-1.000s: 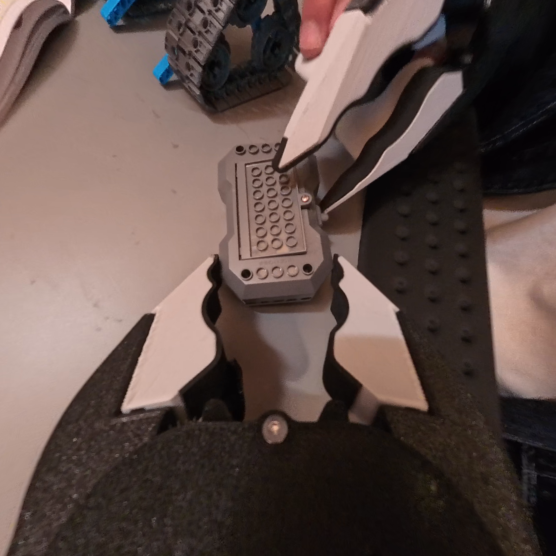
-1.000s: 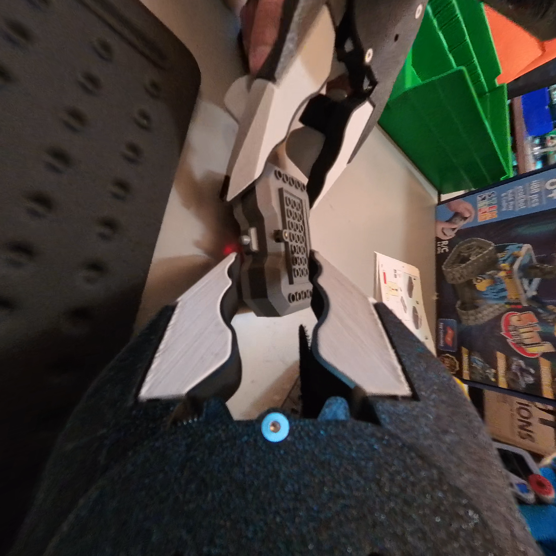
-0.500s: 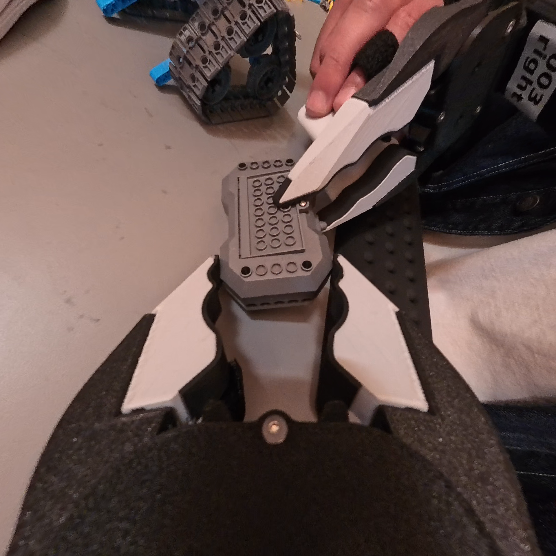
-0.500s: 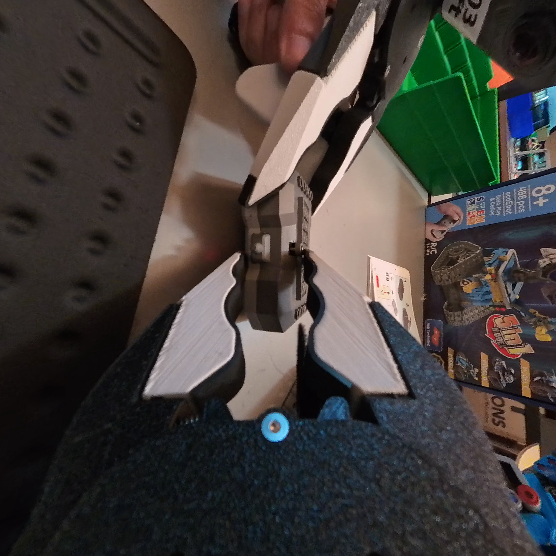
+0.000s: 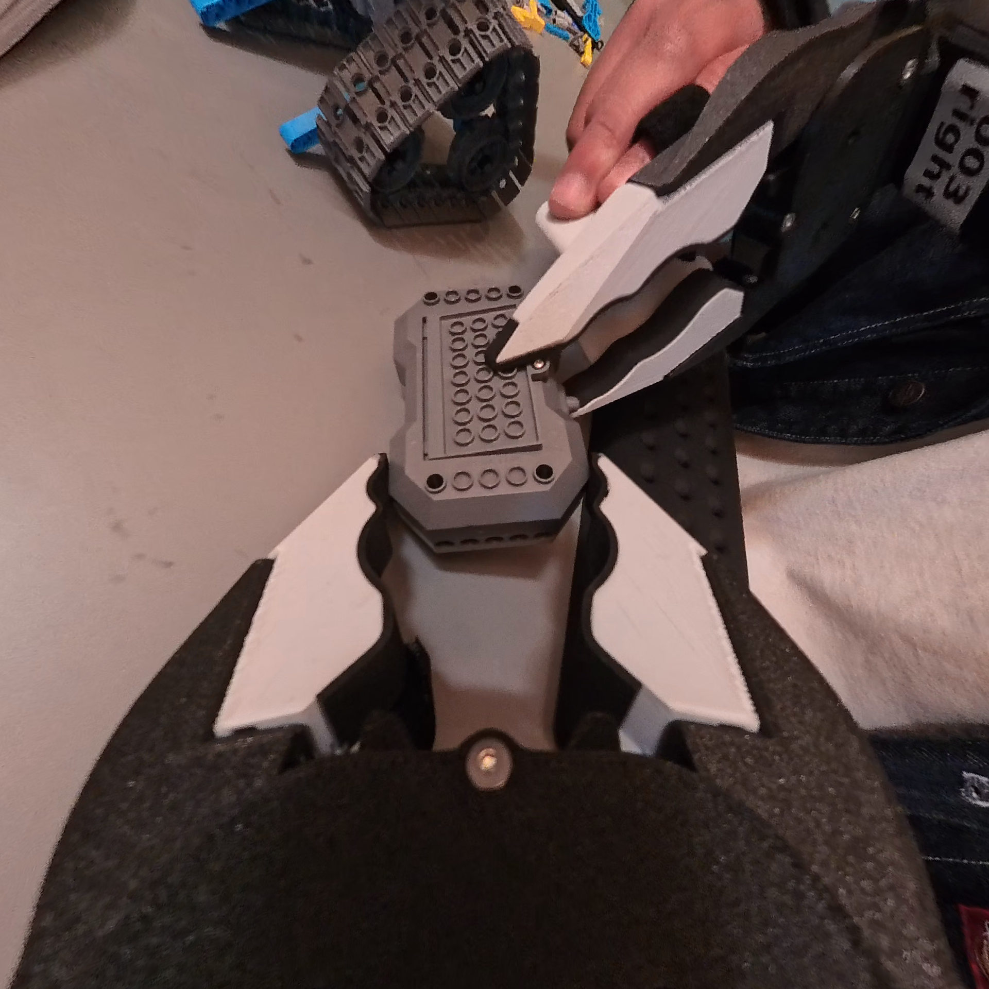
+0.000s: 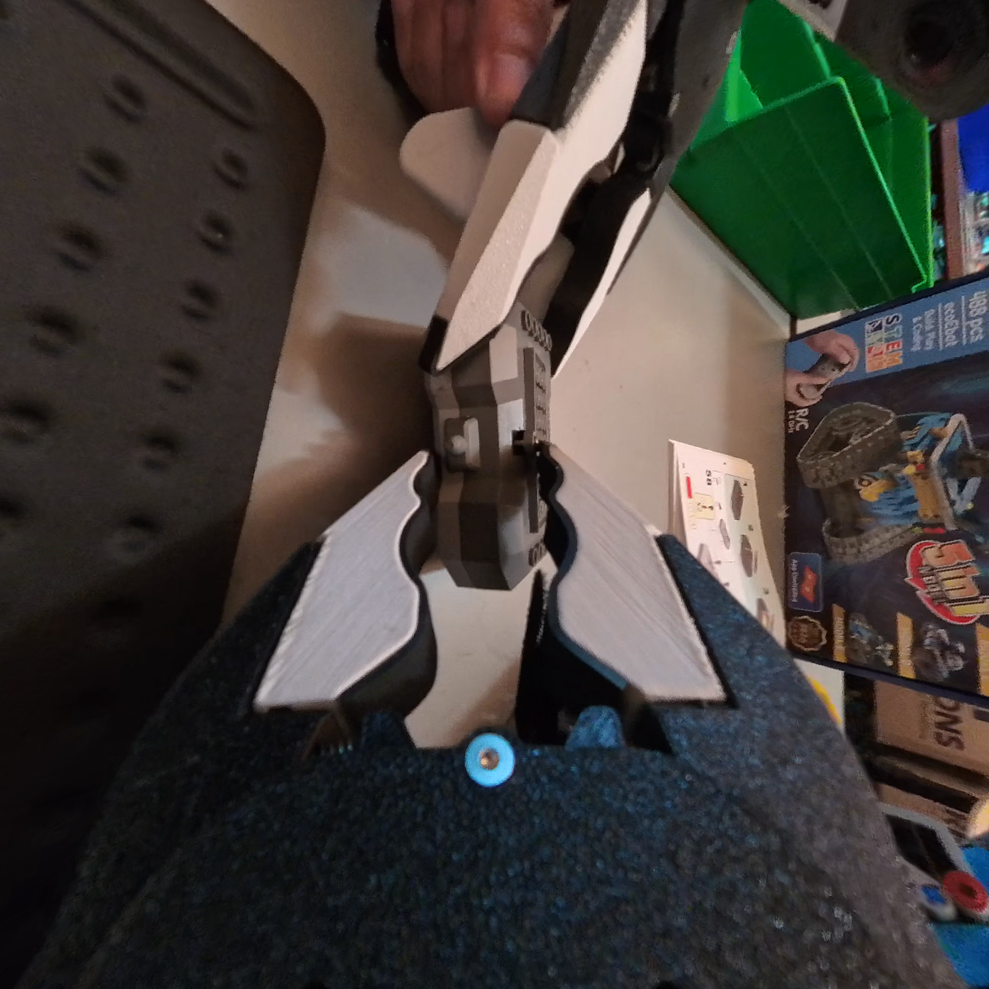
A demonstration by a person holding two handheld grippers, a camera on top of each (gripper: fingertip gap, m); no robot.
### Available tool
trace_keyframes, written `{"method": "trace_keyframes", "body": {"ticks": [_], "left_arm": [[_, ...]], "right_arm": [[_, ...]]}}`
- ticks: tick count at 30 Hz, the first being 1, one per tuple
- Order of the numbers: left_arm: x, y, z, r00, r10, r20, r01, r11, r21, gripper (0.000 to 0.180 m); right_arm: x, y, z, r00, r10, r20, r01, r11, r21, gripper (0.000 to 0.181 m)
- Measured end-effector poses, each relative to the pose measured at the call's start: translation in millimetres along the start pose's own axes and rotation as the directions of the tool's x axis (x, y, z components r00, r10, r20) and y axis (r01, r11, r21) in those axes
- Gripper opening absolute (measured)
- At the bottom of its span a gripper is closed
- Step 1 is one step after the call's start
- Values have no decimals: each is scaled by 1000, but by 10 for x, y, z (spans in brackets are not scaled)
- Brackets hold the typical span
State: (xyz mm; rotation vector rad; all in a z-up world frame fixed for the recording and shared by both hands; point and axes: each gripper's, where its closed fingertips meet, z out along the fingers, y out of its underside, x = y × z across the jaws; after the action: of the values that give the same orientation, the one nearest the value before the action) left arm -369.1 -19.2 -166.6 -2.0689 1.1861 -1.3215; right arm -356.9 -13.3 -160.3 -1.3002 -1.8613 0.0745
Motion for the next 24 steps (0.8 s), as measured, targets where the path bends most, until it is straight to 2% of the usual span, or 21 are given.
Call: {"method": "trace_keyframes", "body": {"ticks": [2,3,8,13,22,23,24], "left_arm": [[0,1,3,1000,1,0,-1,1000,-1,71],[0,7,7,1000,4,2,-4,1000,-5,71],[-4,0,5,1000,9,5,-9,1000,-1,71],[9,1,13,999,41,16,-41,999,-5,71],[14,0,19,999,38,14,-38,999,-4,71],[14,-6,18,999,39,15,-39,999,0,71],[13,-8,16,999,37,14,-37,999,1,71]], "right_arm": [[8,16,-7,1000,30,-1,-30,1000,8,39],[15,7,-25,1000,26,-11,-26,1000,10,50],[-92,-282,-145,1000,-11,9,10,994,113,54],[-198,-167,-1,998,2,66,-4,1000,24,64],[-174,-149,22,998,-55,-3,55,998,2,54],[-171,-156,10,999,-34,9,34,999,12,56],[-154,-185,-21,1000,-3,18,3,999,37,66]]}}
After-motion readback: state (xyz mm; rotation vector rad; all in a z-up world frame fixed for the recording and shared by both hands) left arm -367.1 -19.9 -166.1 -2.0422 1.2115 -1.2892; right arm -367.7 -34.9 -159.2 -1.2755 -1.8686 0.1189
